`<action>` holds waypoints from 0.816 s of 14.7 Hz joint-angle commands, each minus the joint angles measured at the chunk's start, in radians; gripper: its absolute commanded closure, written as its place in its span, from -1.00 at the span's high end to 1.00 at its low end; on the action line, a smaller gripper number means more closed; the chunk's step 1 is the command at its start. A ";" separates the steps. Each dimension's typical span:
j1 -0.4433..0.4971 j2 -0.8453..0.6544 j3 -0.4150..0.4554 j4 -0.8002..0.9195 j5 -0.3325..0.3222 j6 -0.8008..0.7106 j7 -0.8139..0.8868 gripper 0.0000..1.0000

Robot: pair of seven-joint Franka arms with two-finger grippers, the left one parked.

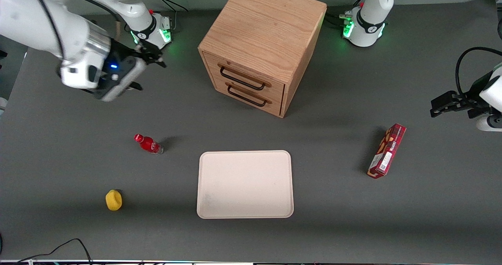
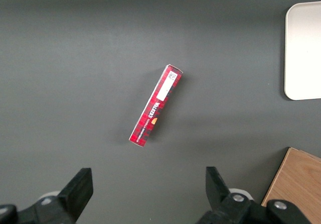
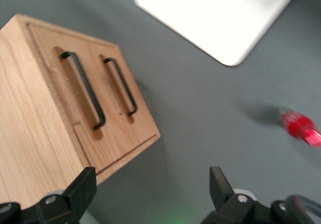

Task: Open upper drawer
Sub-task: 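Move the right gripper toward the upper drawer's black handle of the wooden cabinet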

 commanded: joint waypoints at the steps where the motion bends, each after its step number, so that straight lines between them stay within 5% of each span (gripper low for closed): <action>1: -0.001 0.137 0.102 0.092 0.010 0.056 -0.120 1.00; 12: 0.056 0.418 0.246 0.068 0.022 0.196 -0.134 1.00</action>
